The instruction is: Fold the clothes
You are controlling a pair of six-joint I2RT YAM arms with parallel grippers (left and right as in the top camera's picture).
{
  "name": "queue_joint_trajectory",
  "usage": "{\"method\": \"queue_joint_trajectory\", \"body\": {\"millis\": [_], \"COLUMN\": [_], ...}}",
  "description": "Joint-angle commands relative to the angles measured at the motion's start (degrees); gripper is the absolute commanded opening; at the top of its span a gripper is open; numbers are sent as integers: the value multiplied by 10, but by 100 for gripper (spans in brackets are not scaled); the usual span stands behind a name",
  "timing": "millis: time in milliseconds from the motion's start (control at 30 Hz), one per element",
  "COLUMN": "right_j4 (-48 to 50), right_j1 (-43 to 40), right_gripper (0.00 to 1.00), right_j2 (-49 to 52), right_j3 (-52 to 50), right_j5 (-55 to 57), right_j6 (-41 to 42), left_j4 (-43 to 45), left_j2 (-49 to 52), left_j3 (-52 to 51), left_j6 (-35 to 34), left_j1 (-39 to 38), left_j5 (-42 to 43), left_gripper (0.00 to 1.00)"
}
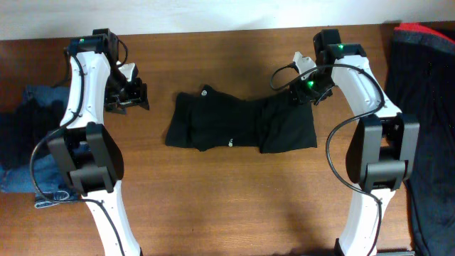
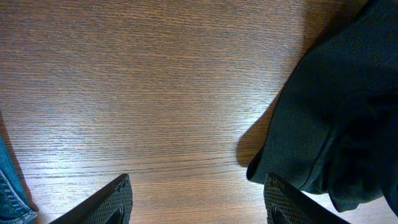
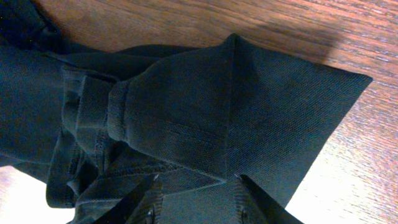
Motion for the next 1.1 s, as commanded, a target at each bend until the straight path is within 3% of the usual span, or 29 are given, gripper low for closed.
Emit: {"method": "queue_joint_trajectory", "body": {"millis": [0,133,667,733,767,800,833,1000,1033,1067], "right_j4": [0,8,11,16,22,28,29,56,64,70], "right_j1": [0,0,0,0,0,0,0,17,26,35], "right_gripper": [43,33,33,26,15,9,8,10,14,25], "right_j2": [5,15,41,43,43,42,42,42,43,43], "right_j3": [11,11,7,7,8,10,16,44,44,44], "right_j5": [5,5,5,5,2,-12,-29,-109,-122,-135], "right_j6": [5,4,3,3,3,3,3,3,3,3], "left_j4": [1,1,1,1,1,1,1,1,1,2], "left_j2": [-21,-21,-21,-21,-21,-21,-21,-21,-21,-21], "left_j3": [6,6,6,6,6,6,6,6,6,6], "left_j6": [5,5,5,5,5,5,5,5,5,5], "left_j1": [2,2,2,2,2,2,2,2,2,2], "left_j5": [2,2,2,2,2,2,2,2,2,2], "left_gripper": [67,67,68,67,67,67,67,68,68,68]}}
